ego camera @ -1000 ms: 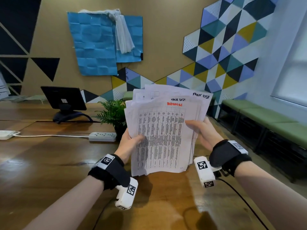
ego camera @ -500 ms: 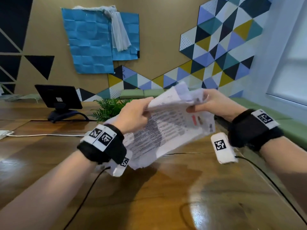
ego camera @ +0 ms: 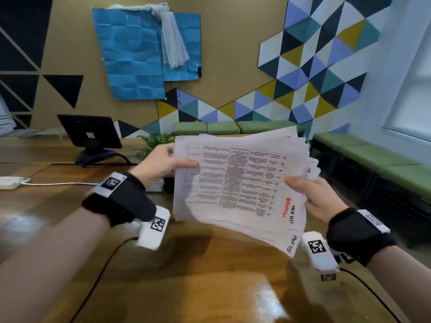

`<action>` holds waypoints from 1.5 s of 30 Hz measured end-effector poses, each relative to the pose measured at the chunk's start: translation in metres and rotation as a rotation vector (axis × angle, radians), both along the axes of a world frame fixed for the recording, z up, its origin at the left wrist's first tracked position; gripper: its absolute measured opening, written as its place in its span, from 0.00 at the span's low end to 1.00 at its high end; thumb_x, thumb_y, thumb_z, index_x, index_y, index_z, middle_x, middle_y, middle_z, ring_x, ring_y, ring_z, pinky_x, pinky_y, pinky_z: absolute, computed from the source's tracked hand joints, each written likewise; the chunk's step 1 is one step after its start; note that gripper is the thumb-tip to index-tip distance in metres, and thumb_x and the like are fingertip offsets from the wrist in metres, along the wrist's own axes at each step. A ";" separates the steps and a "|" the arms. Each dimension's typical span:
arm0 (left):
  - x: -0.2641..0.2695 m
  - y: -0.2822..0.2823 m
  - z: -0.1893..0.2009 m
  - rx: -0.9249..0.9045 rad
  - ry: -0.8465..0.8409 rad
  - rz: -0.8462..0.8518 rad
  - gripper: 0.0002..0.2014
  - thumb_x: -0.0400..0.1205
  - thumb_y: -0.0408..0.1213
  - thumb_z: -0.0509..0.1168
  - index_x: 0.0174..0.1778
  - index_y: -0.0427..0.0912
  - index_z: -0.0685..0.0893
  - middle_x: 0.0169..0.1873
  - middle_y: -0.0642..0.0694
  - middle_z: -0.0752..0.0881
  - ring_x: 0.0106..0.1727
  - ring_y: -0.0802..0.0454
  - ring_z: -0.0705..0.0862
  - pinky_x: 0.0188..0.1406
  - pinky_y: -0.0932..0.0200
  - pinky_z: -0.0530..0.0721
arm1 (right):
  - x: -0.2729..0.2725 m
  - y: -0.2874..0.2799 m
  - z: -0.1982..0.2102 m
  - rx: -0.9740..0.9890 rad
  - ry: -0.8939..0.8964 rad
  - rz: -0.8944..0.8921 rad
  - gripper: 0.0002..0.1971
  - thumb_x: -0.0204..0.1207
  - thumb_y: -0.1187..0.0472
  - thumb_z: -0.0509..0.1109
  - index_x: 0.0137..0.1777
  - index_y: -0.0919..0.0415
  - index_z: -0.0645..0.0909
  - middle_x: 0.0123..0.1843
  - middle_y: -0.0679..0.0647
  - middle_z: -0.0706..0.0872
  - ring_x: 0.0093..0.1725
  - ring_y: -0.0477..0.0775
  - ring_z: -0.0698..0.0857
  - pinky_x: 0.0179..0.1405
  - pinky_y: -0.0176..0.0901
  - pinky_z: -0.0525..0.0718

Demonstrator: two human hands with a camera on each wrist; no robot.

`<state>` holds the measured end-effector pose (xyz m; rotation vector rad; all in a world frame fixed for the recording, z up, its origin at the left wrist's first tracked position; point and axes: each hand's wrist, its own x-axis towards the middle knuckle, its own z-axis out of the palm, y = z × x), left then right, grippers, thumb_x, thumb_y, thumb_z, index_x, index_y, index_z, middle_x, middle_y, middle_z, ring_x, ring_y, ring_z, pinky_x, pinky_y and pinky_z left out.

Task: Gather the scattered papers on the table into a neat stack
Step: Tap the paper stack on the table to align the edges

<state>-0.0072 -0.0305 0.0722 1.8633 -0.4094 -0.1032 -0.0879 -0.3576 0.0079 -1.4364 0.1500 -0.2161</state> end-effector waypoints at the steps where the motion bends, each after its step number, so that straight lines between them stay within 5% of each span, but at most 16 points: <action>1: -0.002 -0.003 -0.011 -0.128 0.066 -0.023 0.19 0.76 0.29 0.71 0.64 0.35 0.84 0.58 0.40 0.90 0.60 0.42 0.88 0.55 0.53 0.88 | 0.000 0.003 -0.003 0.031 -0.013 0.001 0.17 0.76 0.69 0.68 0.66 0.64 0.81 0.63 0.61 0.88 0.59 0.61 0.89 0.55 0.55 0.89; 4: -0.004 -0.012 -0.044 -0.271 0.038 0.100 0.19 0.78 0.26 0.68 0.67 0.31 0.81 0.62 0.37 0.87 0.61 0.42 0.87 0.57 0.56 0.86 | -0.001 0.012 -0.008 0.013 -0.027 -0.002 0.17 0.75 0.68 0.69 0.65 0.62 0.82 0.62 0.60 0.89 0.60 0.61 0.89 0.62 0.61 0.85; 6: -0.004 -0.014 -0.062 -0.306 -0.001 0.203 0.20 0.77 0.25 0.70 0.65 0.32 0.81 0.61 0.35 0.87 0.62 0.39 0.86 0.60 0.47 0.85 | -0.003 0.015 -0.009 -0.102 -0.010 -0.030 0.16 0.75 0.69 0.70 0.62 0.60 0.84 0.61 0.61 0.90 0.57 0.61 0.90 0.62 0.61 0.84; 8: -0.005 -0.013 -0.073 -0.323 -0.039 0.228 0.21 0.74 0.24 0.72 0.63 0.37 0.78 0.62 0.36 0.86 0.62 0.38 0.85 0.62 0.41 0.84 | -0.003 0.015 -0.006 -0.236 -0.013 -0.062 0.15 0.73 0.68 0.73 0.60 0.58 0.84 0.59 0.60 0.91 0.54 0.59 0.91 0.61 0.61 0.85; 10: -0.005 -0.012 -0.075 -0.296 -0.145 0.207 0.28 0.73 0.25 0.74 0.66 0.46 0.72 0.60 0.44 0.83 0.61 0.43 0.85 0.60 0.47 0.86 | -0.004 0.015 0.002 -0.320 -0.044 -0.106 0.19 0.72 0.68 0.74 0.63 0.61 0.80 0.57 0.59 0.91 0.50 0.56 0.91 0.56 0.58 0.87; 14: -0.008 -0.012 -0.062 0.003 -0.572 0.274 0.40 0.74 0.31 0.74 0.79 0.50 0.63 0.62 0.54 0.75 0.59 0.61 0.77 0.53 0.81 0.75 | 0.001 0.011 0.023 -0.550 -0.188 -0.166 0.36 0.70 0.65 0.77 0.76 0.51 0.66 0.61 0.56 0.82 0.49 0.49 0.88 0.48 0.46 0.88; 18: -0.006 -0.010 -0.059 0.454 -0.930 0.219 0.38 0.77 0.35 0.71 0.82 0.50 0.63 0.67 0.44 0.74 0.39 0.56 0.78 0.37 0.59 0.86 | 0.006 0.014 0.039 -1.003 -0.369 -0.154 0.45 0.68 0.54 0.77 0.81 0.36 0.55 0.71 0.51 0.72 0.65 0.51 0.79 0.66 0.54 0.79; 22: -0.002 -0.005 -0.062 0.574 -0.995 0.141 0.30 0.79 0.36 0.68 0.79 0.47 0.71 0.69 0.43 0.78 0.48 0.53 0.86 0.42 0.53 0.90 | 0.010 0.030 0.055 -1.479 -0.471 -0.113 0.37 0.77 0.45 0.65 0.84 0.41 0.53 0.81 0.48 0.65 0.64 0.51 0.81 0.56 0.48 0.83; 25: -0.001 -0.001 -0.064 0.576 -1.029 0.133 0.28 0.78 0.34 0.69 0.77 0.44 0.74 0.62 0.46 0.84 0.50 0.51 0.86 0.43 0.62 0.84 | 0.018 0.030 0.049 -1.639 -0.420 -0.088 0.28 0.80 0.44 0.58 0.80 0.49 0.65 0.78 0.48 0.71 0.61 0.54 0.84 0.48 0.45 0.82; 28: 0.001 0.002 -0.067 0.555 -1.041 0.136 0.27 0.78 0.32 0.69 0.75 0.43 0.76 0.58 0.46 0.86 0.50 0.54 0.85 0.43 0.69 0.78 | 0.018 0.025 0.039 -1.627 -0.439 -0.219 0.25 0.79 0.42 0.55 0.62 0.57 0.82 0.65 0.53 0.82 0.52 0.57 0.87 0.41 0.41 0.80; 31: 0.005 0.002 -0.069 0.524 -1.037 0.119 0.27 0.78 0.30 0.69 0.75 0.43 0.76 0.59 0.46 0.86 0.54 0.59 0.79 0.47 0.76 0.74 | 0.015 0.021 0.029 -1.622 -0.452 -0.279 0.27 0.77 0.47 0.63 0.74 0.57 0.73 0.75 0.56 0.75 0.66 0.61 0.79 0.56 0.49 0.80; 33: 0.006 0.000 -0.068 0.494 -1.018 0.077 0.26 0.79 0.28 0.68 0.75 0.42 0.76 0.59 0.45 0.86 0.54 0.60 0.76 0.53 0.81 0.70 | 0.015 0.031 0.028 -1.731 -0.501 -0.283 0.31 0.78 0.45 0.60 0.81 0.51 0.63 0.82 0.55 0.67 0.77 0.61 0.66 0.73 0.62 0.69; 35: 0.007 -0.002 -0.065 0.466 -0.999 0.051 0.26 0.79 0.27 0.67 0.75 0.43 0.77 0.58 0.45 0.85 0.51 0.67 0.73 0.52 0.86 0.68 | 0.021 0.046 0.034 -1.802 -0.550 -0.297 0.27 0.80 0.46 0.55 0.80 0.46 0.64 0.82 0.53 0.68 0.80 0.59 0.60 0.76 0.72 0.56; 39: 0.009 -0.001 -0.065 0.446 -0.970 0.031 0.26 0.80 0.27 0.66 0.75 0.44 0.77 0.58 0.47 0.84 0.51 0.70 0.72 0.48 0.89 0.69 | 0.038 0.069 0.046 -1.672 -0.582 -0.251 0.18 0.80 0.52 0.57 0.65 0.48 0.82 0.59 0.51 0.88 0.70 0.61 0.78 0.75 0.73 0.44; 42: 0.010 0.001 -0.065 0.426 -0.931 0.035 0.26 0.80 0.27 0.66 0.75 0.45 0.77 0.58 0.47 0.84 0.50 0.65 0.76 0.46 0.88 0.70 | 0.043 0.064 0.050 -1.544 -0.540 -0.235 0.11 0.79 0.57 0.64 0.48 0.54 0.89 0.45 0.53 0.88 0.55 0.61 0.85 0.75 0.66 0.58; 45: 0.011 0.000 -0.065 0.372 -0.890 0.041 0.24 0.81 0.27 0.64 0.74 0.45 0.78 0.56 0.47 0.85 0.49 0.59 0.79 0.44 0.85 0.72 | 0.039 0.048 0.048 -1.367 -0.439 -0.220 0.11 0.78 0.61 0.66 0.49 0.54 0.90 0.45 0.53 0.87 0.49 0.57 0.85 0.63 0.59 0.77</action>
